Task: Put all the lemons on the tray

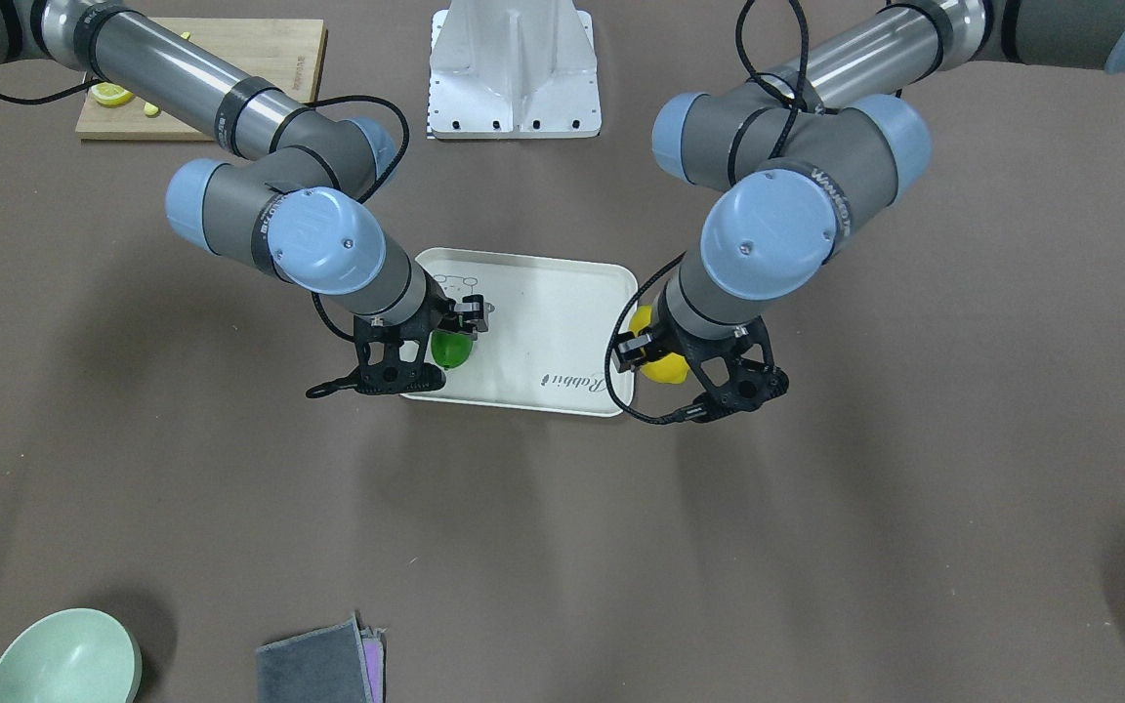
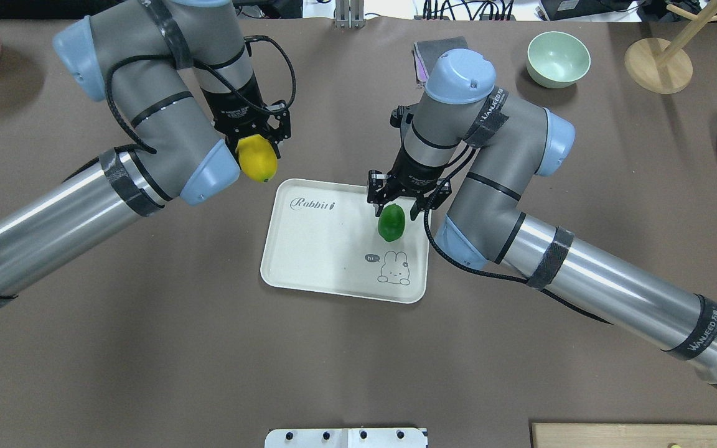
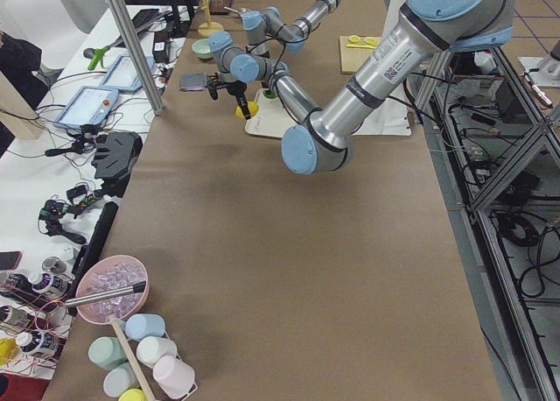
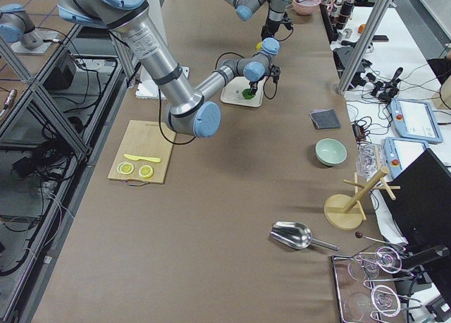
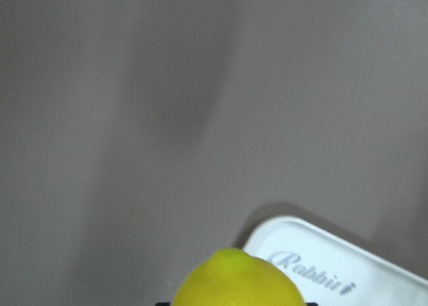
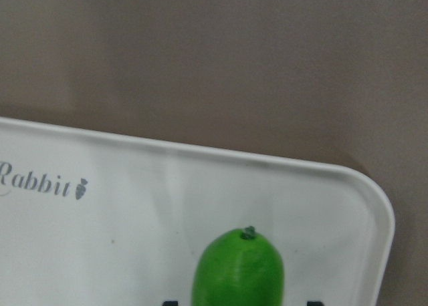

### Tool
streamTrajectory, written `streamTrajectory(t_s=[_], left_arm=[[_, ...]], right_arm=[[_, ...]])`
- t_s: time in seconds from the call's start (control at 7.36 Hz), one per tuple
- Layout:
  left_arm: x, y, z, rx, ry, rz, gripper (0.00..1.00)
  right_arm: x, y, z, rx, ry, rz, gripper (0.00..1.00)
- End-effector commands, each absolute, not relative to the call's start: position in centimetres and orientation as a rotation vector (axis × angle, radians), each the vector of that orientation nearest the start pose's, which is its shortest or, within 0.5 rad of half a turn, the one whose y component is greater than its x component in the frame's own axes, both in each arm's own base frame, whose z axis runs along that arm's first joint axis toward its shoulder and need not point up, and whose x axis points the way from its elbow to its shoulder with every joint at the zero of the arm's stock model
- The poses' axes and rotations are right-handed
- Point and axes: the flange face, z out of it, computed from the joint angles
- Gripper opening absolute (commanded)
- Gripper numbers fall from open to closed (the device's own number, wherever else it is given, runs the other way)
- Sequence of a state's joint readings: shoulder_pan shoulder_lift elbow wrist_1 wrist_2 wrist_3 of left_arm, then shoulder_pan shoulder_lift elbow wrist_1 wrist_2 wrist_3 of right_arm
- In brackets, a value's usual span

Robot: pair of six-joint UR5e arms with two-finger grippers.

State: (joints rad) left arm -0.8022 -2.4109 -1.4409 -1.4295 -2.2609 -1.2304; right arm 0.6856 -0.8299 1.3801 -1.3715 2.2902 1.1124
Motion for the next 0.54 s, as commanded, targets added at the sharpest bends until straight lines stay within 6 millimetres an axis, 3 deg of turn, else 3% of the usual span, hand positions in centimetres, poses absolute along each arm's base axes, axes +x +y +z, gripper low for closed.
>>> streamTrajectory(t_s=[0.0,0.27,0.41], left_arm=[[50.4,-54.4,19.3,-0.228,0.836,-0.225,0.00],[54.5,-50.9,19.8,-0.207,0.808,-0.228,0.00],[56.9,-49.0,20.5,-0.184,0.806,-0.235,0.00]], right_arm=[[-50.8,-54.4,26.0,-0.164,-0.978,-0.032,1.00],[-45.7,-56.0,30.1,-0.185,-1.001,-0.004,1.00],[-44.2,-56.0,32.6,-0.188,-1.019,0.000,1.00]])
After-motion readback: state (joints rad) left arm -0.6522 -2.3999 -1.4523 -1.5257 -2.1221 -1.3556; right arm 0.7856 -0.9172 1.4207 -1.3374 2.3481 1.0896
